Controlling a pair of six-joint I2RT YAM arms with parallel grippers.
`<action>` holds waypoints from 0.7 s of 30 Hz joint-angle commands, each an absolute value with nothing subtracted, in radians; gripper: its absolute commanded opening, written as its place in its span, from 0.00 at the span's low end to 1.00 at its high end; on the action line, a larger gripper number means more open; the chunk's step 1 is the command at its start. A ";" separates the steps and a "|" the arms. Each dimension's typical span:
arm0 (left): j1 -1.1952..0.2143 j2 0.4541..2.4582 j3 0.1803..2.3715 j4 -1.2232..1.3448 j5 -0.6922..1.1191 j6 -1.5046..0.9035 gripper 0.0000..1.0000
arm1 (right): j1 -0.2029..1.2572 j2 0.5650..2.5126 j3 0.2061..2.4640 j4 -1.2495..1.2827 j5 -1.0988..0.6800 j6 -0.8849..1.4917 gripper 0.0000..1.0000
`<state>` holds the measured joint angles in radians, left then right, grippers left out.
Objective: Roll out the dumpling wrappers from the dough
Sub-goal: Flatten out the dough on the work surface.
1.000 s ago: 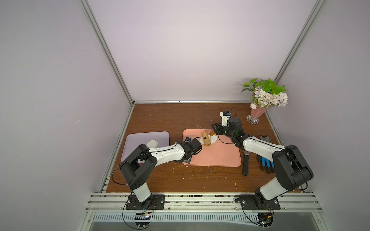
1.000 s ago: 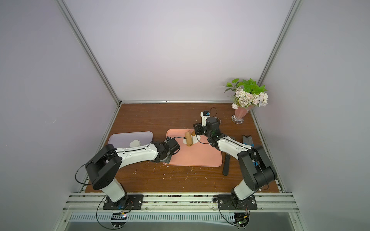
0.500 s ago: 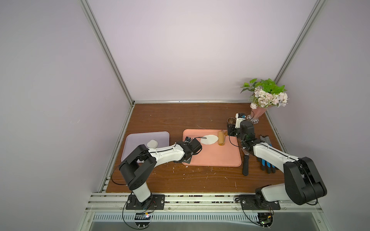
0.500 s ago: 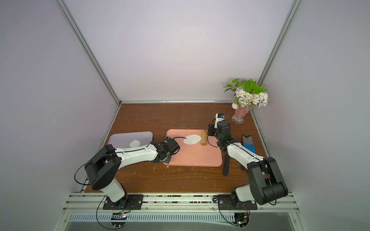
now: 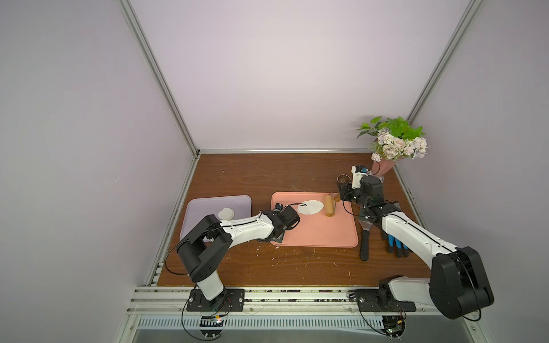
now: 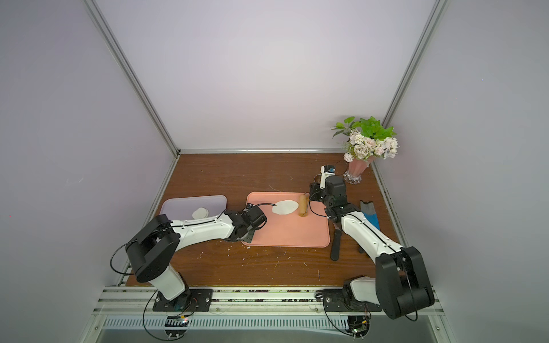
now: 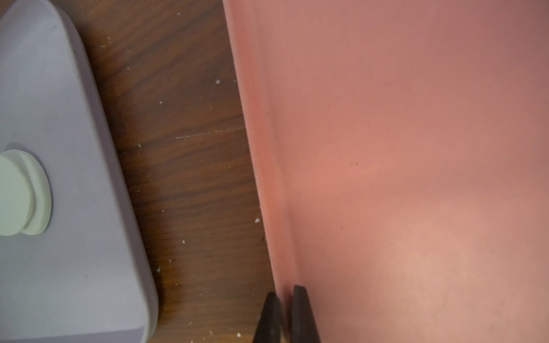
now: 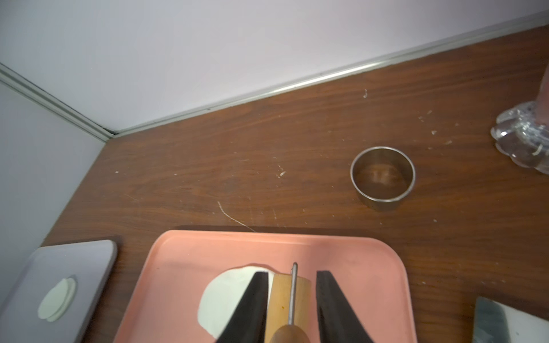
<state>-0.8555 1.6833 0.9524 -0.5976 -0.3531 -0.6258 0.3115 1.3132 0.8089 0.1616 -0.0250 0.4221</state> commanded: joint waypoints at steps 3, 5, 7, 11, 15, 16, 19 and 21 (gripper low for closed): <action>-0.854 1.679 0.943 -0.673 -0.302 -0.624 0.00 | 0.376 1.339 0.884 0.262 -0.075 0.502 0.00; -0.856 1.678 0.943 -0.674 -0.303 -0.626 0.00 | 0.400 1.377 0.888 0.293 -0.061 0.508 0.00; -0.856 1.681 0.942 -0.673 -0.304 -0.628 0.00 | 0.417 1.416 0.891 0.316 -0.038 0.511 0.00; -0.855 1.691 0.949 -0.673 -0.307 -0.629 0.00 | 0.422 1.470 0.857 0.333 0.011 0.508 0.00; -0.855 1.691 0.952 -0.672 -0.313 -0.624 0.00 | 0.419 1.471 0.796 0.273 0.101 0.459 0.00; -0.856 1.691 0.951 -0.672 -0.313 -0.622 0.00 | 0.416 1.469 0.780 0.256 0.121 0.441 0.00; -0.854 1.691 0.950 -0.672 -0.313 -0.617 0.00 | 0.399 1.461 0.743 0.217 0.154 0.403 0.00; -0.853 1.690 0.945 -0.673 -0.314 -0.616 0.00 | 0.390 1.459 0.729 0.201 0.170 0.380 0.00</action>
<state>-0.8555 1.6798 0.9527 -0.5980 -0.3443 -0.6353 0.4221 1.4555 0.7708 0.3107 0.0330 0.4778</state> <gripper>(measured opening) 0.047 0.306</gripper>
